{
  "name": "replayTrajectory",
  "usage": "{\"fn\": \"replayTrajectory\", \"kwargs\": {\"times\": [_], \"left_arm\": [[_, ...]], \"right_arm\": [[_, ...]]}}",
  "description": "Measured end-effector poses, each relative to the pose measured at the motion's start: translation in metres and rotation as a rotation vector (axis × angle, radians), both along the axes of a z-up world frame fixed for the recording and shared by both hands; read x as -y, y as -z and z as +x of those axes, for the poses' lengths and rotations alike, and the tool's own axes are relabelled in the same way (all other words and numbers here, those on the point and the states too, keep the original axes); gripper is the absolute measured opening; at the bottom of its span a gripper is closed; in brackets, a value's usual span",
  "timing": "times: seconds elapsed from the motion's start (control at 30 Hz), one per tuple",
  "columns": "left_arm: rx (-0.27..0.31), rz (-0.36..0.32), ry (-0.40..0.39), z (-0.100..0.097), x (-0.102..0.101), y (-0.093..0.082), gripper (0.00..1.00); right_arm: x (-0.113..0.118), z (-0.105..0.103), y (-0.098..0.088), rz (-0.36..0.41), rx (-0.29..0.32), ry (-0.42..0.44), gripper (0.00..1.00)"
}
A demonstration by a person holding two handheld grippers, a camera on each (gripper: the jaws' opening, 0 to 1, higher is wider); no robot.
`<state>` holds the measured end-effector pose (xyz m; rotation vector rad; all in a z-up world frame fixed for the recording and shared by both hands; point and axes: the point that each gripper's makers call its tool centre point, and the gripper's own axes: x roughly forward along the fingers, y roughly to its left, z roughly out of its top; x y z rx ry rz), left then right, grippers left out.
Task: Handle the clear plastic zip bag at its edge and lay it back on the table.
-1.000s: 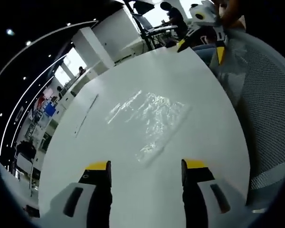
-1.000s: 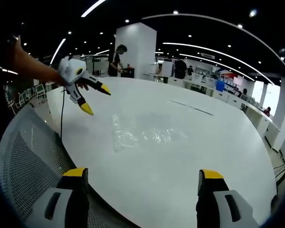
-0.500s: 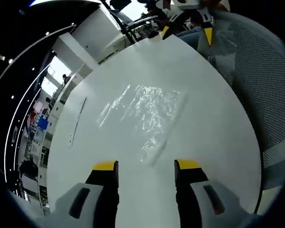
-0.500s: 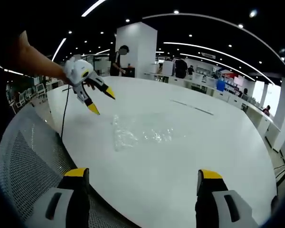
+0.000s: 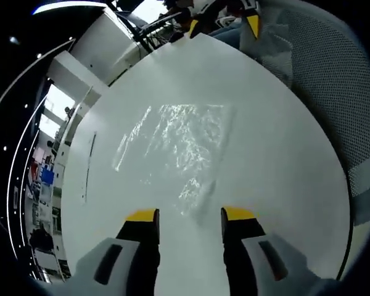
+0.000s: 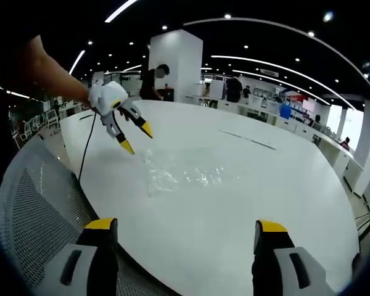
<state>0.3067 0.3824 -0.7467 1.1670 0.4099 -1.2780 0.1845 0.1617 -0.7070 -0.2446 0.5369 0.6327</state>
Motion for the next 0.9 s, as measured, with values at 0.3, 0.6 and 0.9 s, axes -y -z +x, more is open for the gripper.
{"fn": "replayTrajectory", "kwargs": {"times": [0.3, 0.6, 0.9], "left_arm": [[-0.01, 0.079, 0.07, 0.004, -0.001, 0.013, 0.31], [-0.015, 0.115, 0.098, 0.008, 0.001, 0.02, 0.26], [-0.075, 0.129, 0.107, 0.014, 0.007, 0.022, 0.15]], "right_arm": [[0.001, 0.001, 0.001, -0.002, -0.003, -0.001, 0.9], [0.002, 0.001, 0.004, -0.009, -0.012, -0.002, 0.89], [0.004, 0.001, 0.006, -0.023, -0.014, 0.001, 0.88]]}}
